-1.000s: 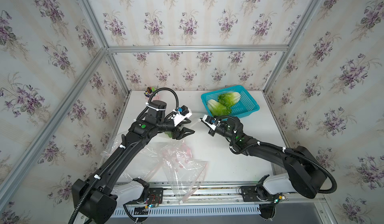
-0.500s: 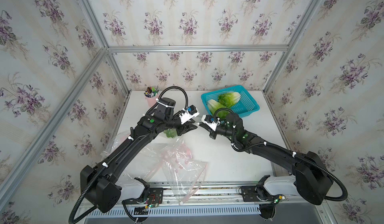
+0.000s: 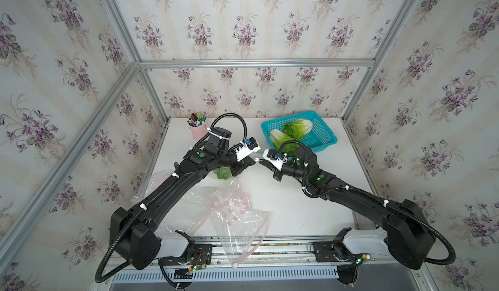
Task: Open the zip-top bag and take out the chinese cabbages
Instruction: Pick up the zipper food storage bag at the center of the board, then unzip the zipper on the zipper food storage bag.
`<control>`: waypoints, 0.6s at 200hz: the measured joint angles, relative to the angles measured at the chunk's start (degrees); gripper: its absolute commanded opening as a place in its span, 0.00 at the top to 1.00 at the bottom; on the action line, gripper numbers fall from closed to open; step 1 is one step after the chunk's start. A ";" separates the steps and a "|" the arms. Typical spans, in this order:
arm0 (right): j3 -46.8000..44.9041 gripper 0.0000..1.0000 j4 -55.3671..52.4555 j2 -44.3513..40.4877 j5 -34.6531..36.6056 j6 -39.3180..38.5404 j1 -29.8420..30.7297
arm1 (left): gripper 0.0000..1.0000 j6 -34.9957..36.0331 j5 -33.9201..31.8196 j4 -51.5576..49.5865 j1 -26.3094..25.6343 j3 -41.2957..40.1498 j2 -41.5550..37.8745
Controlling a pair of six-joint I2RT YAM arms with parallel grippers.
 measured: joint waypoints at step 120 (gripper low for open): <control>-4.04 0.67 10.84 -1.20 -1.86 -2.69 0.09 | 1.00 0.39 0.37 -0.04 0.07 0.55 1.11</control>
